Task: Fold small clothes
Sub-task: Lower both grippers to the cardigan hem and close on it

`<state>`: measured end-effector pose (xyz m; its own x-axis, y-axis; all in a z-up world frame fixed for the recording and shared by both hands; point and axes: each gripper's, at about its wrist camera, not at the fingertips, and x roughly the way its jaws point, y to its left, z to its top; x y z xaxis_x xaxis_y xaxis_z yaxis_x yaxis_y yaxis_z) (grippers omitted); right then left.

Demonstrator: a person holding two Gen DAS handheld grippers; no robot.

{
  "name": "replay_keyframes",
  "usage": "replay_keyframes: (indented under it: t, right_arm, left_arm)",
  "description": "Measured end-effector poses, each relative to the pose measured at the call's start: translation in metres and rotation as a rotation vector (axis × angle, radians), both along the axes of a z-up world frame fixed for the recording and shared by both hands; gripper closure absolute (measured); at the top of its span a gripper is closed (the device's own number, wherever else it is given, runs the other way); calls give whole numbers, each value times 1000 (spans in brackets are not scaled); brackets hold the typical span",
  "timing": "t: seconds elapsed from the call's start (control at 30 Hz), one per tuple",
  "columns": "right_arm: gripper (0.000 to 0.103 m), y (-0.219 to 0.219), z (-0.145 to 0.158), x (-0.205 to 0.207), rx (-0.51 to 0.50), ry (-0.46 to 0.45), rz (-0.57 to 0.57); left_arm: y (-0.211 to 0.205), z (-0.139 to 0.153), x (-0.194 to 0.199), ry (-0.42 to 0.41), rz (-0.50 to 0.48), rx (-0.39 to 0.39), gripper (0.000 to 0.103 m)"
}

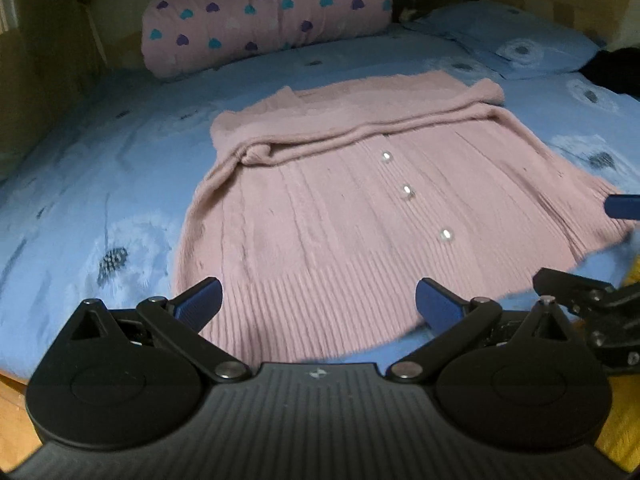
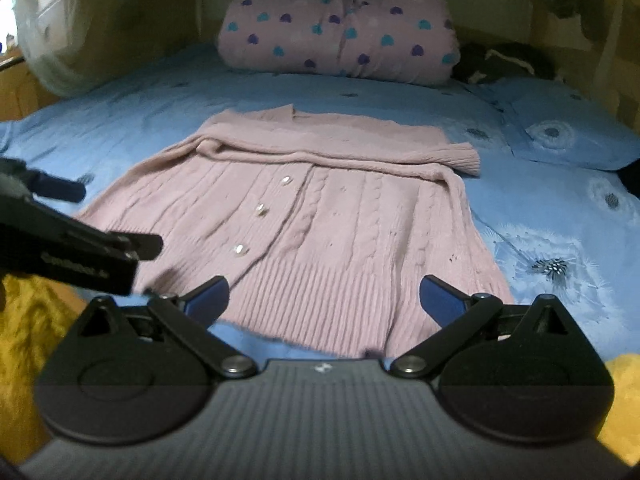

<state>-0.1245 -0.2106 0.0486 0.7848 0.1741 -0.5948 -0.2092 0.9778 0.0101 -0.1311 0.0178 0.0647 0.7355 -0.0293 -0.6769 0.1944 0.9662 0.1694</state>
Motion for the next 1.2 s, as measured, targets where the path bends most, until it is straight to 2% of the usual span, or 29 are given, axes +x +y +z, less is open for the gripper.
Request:
replay_keyframes:
  t: [0.2,0.33,0.47,0.63,0.73,0.9,1.07,1.2]
  right_arm:
    - [0,4,-6,-7,-68,15,15]
    - [0,10,-15,-6,-130,8,24]
    - [0,13,-25,-5,-183,12,21]
    - [0,9,-31,0,-166,14,10]
    - [0,8,-31,3,-158,1,-7]
    - [0,11,-34,8,-202,-43,-20]
    - [0,18,-39,9,-280,-108,-21]
    - [0,16,-41,10,-268,-112,-24]
  left_arm:
    - [-4,-14,-9,18,-53,34,0]
    - [-5,-32,-8,26,-42,62,0]
    - [2,-40,-4,25,-35,27,0]
    - [6,-41,5,-7,-6,-3,0]
    - [6,-42,11,-42,12,19,0]
    - [6,-47,20,-93,34,82,0]
    - [13,-52,22,-103,32,46,0]
    - [17,-54,25,-111,33,17,0]
